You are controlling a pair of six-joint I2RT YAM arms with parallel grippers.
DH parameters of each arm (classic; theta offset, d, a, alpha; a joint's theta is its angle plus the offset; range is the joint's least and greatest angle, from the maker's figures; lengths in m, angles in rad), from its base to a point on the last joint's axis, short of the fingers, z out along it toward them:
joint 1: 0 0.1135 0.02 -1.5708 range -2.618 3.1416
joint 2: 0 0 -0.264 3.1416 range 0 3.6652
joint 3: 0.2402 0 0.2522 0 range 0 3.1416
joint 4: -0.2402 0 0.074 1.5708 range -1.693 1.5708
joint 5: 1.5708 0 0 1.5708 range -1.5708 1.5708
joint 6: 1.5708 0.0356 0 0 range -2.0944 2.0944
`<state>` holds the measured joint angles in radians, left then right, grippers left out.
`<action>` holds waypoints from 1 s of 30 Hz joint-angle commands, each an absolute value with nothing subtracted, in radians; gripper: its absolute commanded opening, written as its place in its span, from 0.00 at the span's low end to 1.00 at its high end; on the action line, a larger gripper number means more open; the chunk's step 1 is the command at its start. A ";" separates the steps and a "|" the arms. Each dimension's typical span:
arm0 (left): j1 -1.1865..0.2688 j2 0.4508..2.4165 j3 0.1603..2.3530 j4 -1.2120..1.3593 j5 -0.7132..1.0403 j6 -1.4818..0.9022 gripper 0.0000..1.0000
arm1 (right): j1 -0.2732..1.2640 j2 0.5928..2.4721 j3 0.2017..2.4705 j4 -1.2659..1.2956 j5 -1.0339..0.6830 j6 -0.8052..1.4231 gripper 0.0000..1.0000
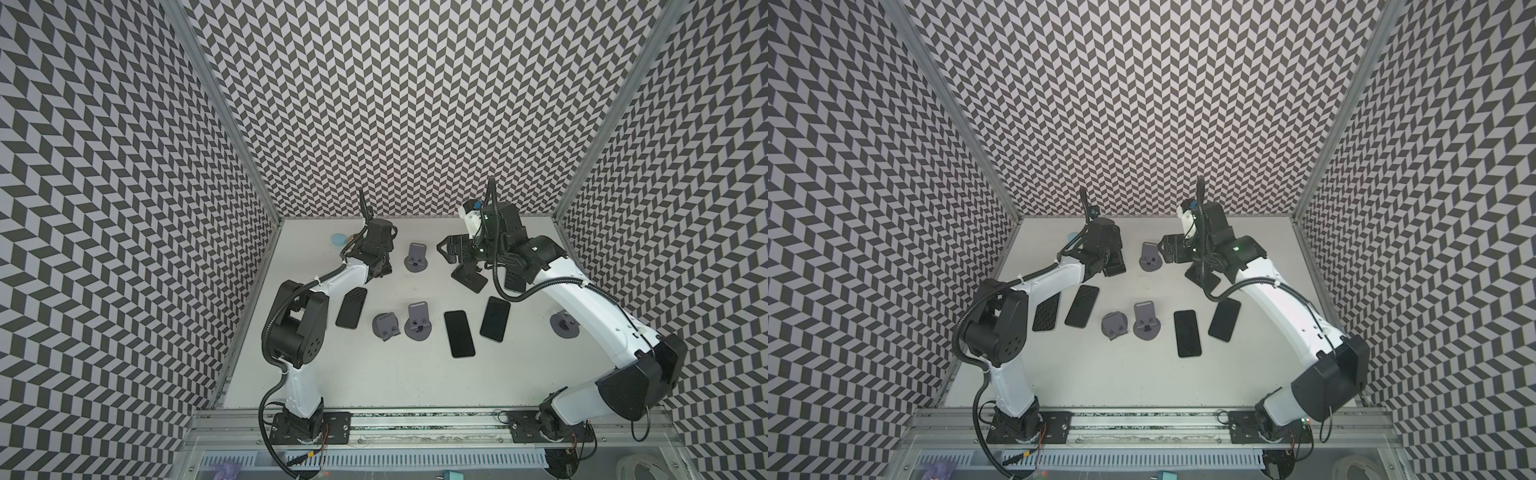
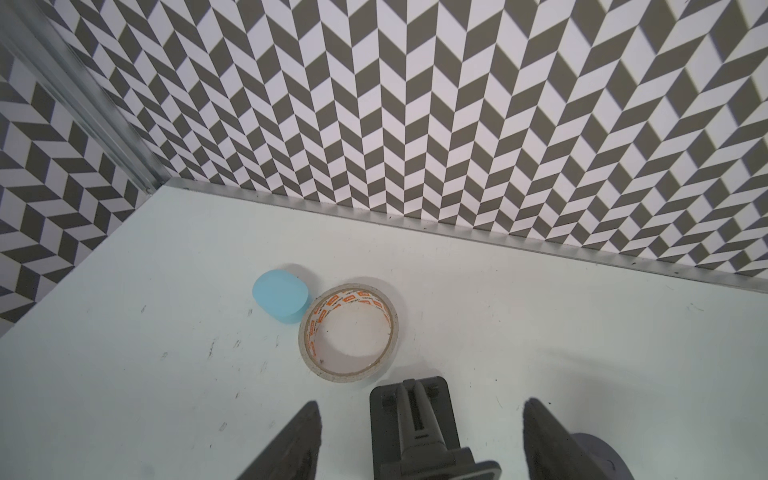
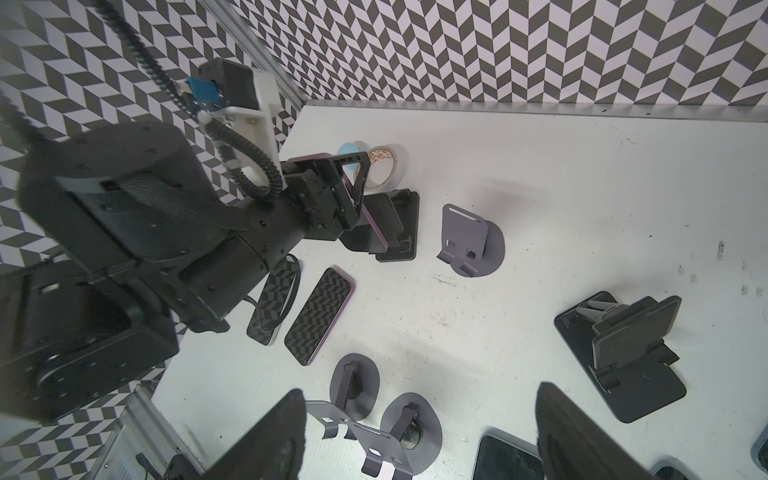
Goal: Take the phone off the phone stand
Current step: 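Lift the purple-edged phone up off the black stand with the left gripper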
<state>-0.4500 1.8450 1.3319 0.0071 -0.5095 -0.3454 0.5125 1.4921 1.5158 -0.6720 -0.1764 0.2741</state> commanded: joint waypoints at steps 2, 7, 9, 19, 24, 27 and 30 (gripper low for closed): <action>-0.450 1.757 1.311 0.053 -0.488 -0.315 0.52 | 0.528 1.490 1.523 -0.637 -0.178 0.278 0.84; -0.451 1.705 1.294 0.049 -0.469 -0.293 0.51 | 0.535 1.491 1.516 -0.632 -0.179 0.281 0.84; -0.448 1.688 1.290 0.049 -0.461 -0.283 0.51 | 0.539 1.496 1.518 -0.634 -0.180 0.281 0.83; -0.421 1.576 1.281 0.017 -0.414 -0.268 0.50 | 0.587 1.570 1.622 -0.647 -0.168 0.282 0.82; -0.373 1.499 1.258 -0.014 -0.370 -0.262 0.50 | 0.642 1.629 1.707 -0.645 -0.156 0.281 0.82; -0.335 1.465 1.259 -0.050 -0.339 -0.260 0.50 | 0.676 1.660 1.741 -0.629 -0.161 0.290 0.82; -0.303 1.453 1.290 -0.114 -0.319 -0.260 0.49 | 0.706 1.682 1.756 -0.605 -0.166 0.300 0.82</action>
